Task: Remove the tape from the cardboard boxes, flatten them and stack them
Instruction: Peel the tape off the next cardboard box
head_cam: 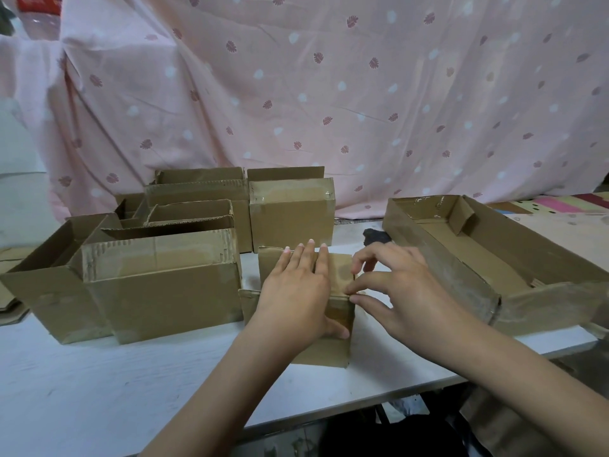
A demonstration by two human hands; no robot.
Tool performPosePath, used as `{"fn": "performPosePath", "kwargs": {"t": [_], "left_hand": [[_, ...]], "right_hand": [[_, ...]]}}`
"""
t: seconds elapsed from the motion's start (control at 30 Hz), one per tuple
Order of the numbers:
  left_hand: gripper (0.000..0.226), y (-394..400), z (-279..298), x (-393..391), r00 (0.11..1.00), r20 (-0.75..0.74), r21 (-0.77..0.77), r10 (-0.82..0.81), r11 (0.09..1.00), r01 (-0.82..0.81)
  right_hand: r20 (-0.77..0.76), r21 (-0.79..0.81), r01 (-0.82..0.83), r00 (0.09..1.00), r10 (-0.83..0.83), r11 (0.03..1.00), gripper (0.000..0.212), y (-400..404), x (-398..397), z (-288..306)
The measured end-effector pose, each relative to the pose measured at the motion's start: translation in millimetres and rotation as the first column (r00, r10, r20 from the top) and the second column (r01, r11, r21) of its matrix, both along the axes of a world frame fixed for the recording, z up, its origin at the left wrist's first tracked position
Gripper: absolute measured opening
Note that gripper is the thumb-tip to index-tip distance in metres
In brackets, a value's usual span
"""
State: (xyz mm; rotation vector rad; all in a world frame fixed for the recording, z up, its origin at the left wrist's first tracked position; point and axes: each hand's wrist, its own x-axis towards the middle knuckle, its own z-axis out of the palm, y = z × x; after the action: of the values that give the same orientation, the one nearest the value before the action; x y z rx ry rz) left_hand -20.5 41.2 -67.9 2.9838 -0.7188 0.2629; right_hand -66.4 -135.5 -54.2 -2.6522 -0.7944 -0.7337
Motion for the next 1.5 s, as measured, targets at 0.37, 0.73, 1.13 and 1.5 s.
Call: {"fn": "performPosePath", "kwargs": {"t": [0.37, 0.73, 1.13, 1.5], "left_hand": [[0.134, 13.5, 6.8, 9.9, 0.996, -0.036, -0.005, -0.075, 0.997, 0.075], [0.127, 29.7, 6.5, 5.4, 0.988, -0.003, -0.046, -0.154, 0.987, 0.154], [0.103, 17.7, 7.5, -11.0, 0.990, 0.093, -0.057, -0.110, 0.992, 0.116], [0.080, 10.2, -2.3, -4.3, 0.984, 0.159, -0.035, -0.084, 0.995, 0.091]], "right_hand": [[-0.116, 0.209, -0.161, 0.975, 0.187, 0.965, 0.011, -6.9, 1.3, -5.6], [-0.331, 0.502, 0.090, 0.939, 0.094, 0.860, 0.040, -24.4, 0.2, 2.6], [-0.460, 0.797, 0.248, 0.841, 0.285, 0.551, 0.029, -12.1, 16.6, -0.6], [-0.426, 0.790, 0.249, 0.880, 0.211, 0.560, 0.024, -8.1, 28.3, 4.5]]}}
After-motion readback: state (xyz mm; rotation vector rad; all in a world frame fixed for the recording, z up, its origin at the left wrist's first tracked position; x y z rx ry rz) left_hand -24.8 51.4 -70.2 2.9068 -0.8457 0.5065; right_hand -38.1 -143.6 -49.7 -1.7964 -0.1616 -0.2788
